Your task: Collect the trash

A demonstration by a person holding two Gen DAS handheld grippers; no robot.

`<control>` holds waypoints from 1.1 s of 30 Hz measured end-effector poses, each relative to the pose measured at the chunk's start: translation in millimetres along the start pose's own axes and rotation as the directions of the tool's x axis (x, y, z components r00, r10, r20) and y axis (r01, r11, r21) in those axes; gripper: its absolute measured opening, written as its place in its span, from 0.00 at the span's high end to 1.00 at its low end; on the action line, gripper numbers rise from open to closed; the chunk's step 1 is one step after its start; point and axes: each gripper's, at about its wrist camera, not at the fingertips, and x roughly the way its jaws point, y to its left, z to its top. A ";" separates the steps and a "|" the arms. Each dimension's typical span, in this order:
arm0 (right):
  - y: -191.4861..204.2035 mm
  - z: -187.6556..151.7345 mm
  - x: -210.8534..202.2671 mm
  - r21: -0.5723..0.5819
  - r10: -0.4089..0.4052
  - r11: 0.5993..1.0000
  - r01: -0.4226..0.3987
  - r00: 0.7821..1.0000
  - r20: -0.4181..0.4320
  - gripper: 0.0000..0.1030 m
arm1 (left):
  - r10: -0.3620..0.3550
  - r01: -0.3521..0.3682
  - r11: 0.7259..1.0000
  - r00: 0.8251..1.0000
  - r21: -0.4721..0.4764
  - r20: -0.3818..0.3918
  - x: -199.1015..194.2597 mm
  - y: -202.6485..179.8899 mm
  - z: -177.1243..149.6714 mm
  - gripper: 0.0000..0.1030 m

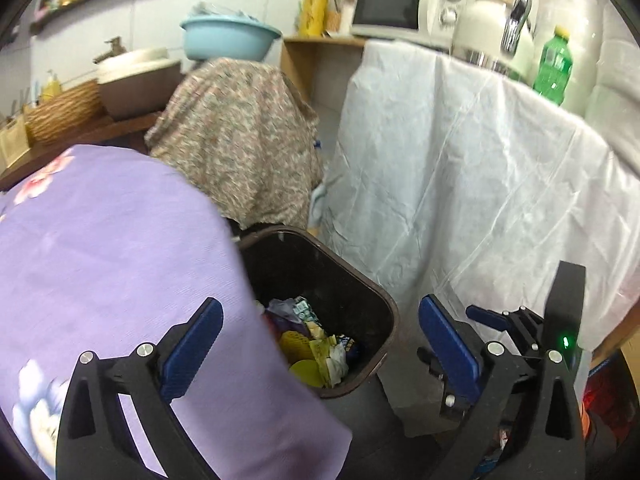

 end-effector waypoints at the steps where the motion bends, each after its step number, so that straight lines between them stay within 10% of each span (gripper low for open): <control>1: 3.6 0.4 -4.3 0.002 -0.003 1.000 0.003 1.000 0.008 0.18 | 0.010 -0.010 1.000 1.000 -0.002 0.018 -9.7 2.5 -3.6 0.06; 11: 54.8 12.5 -56.8 -0.047 0.054 0.998 -0.046 0.981 0.186 0.06 | 0.132 -0.122 0.991 0.966 -0.059 0.223 -105.6 33.7 -44.7 0.06; 33: 175.5 15.1 -134.5 -0.269 0.283 0.944 -0.192 0.890 0.357 0.06 | 0.383 -0.348 0.924 0.841 -0.161 0.383 -194.9 64.5 -101.6 0.05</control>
